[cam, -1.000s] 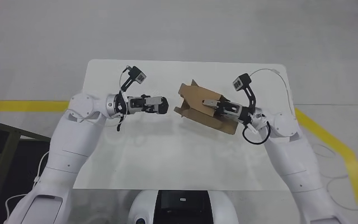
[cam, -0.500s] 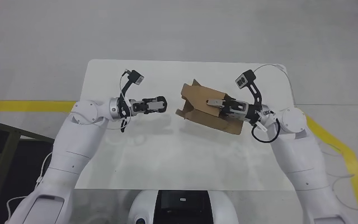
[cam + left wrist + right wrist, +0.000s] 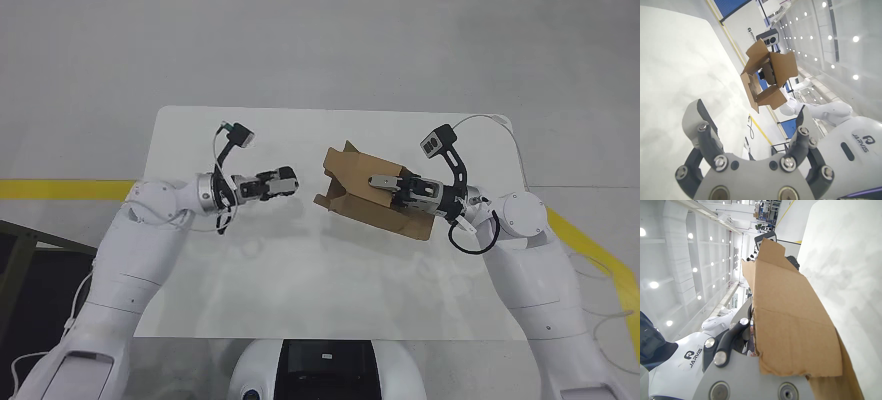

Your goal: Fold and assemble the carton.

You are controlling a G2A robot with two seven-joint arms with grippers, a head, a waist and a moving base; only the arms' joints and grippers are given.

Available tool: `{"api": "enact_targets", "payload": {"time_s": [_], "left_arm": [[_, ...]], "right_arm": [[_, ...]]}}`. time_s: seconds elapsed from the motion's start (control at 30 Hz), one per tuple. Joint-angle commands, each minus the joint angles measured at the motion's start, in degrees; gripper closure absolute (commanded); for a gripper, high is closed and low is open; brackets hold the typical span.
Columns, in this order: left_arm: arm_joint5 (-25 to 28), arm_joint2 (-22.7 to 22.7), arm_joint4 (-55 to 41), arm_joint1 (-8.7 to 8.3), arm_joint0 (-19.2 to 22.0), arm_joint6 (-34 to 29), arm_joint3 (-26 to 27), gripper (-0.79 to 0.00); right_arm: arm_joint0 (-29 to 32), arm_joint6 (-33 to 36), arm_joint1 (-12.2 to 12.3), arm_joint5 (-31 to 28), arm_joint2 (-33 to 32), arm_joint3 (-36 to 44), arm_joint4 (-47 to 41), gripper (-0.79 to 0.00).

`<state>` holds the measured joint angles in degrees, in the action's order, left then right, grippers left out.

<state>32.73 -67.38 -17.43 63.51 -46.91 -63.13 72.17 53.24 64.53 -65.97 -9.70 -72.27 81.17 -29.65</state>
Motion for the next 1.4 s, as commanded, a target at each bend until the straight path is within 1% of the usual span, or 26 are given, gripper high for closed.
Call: {"api": "enact_targets", "payload": {"time_s": [0.0,0.1,0.17,0.33,0.43,0.57,0.73,0.9,1.0,1.07,1.37], "left_arm": [[4.2,0.1,1.8,0.03,-0.9,2.3,0.5,-0.785],[9.9,0.3,4.2,-0.07,-0.9,1.9,-1.3,-0.785],[12.2,1.0,5.7,-0.10,-0.8,3.7,-1.9,-0.785],[21.1,2.5,12.2,-0.99,-1.4,12.7,-1.7,-0.785],[25.3,2.8,15.4,-1.68,-1.3,16.9,-2.0,-0.785],[25.3,1.2,19.9,-2.28,-1.6,17.8,1.2,-0.785],[25.3,-0.9,31.8,-2.91,-3.4,22.7,6.1,-0.785],[25.3,-1.7,44.7,-3.45,-5.2,32.0,9.9,-0.785],[25.3,-1.4,51.7,-3.77,-5.8,38.7,10.8,-0.785],[25.3,-1.3,56.1,-3.97,-6.0,43.0,10.6,-0.785],[25.3,-1.3,56.1,-3.97,-6.0,43.0,10.6,-0.785]], "right_arm": [[0.0,0.0,0.0,0.0,0.0,0.0,0.0,0.000],[0.0,0.0,0.0,0.0,0.0,0.0,0.0,0.000],[0.0,0.0,0.0,0.0,0.0,0.0,0.0,0.000],[0.0,0.0,0.0,0.0,0.0,0.0,0.0,0.000],[0.0,0.0,0.0,0.0,0.0,0.0,0.0,0.000],[0.0,0.0,0.0,0.0,0.0,0.0,0.0,0.000],[0.0,0.0,0.0,0.0,0.0,0.0,0.0,0.000],[0.0,0.0,0.0,0.0,0.0,0.0,0.0,0.000],[0.0,0.0,0.0,0.0,0.0,0.0,0.0,0.000],[0.0,0.0,0.0,0.0,0.0,0.0,0.0,0.000],[0.0,0.0,0.0,0.0,0.0,0.0,0.0,0.000]]}}
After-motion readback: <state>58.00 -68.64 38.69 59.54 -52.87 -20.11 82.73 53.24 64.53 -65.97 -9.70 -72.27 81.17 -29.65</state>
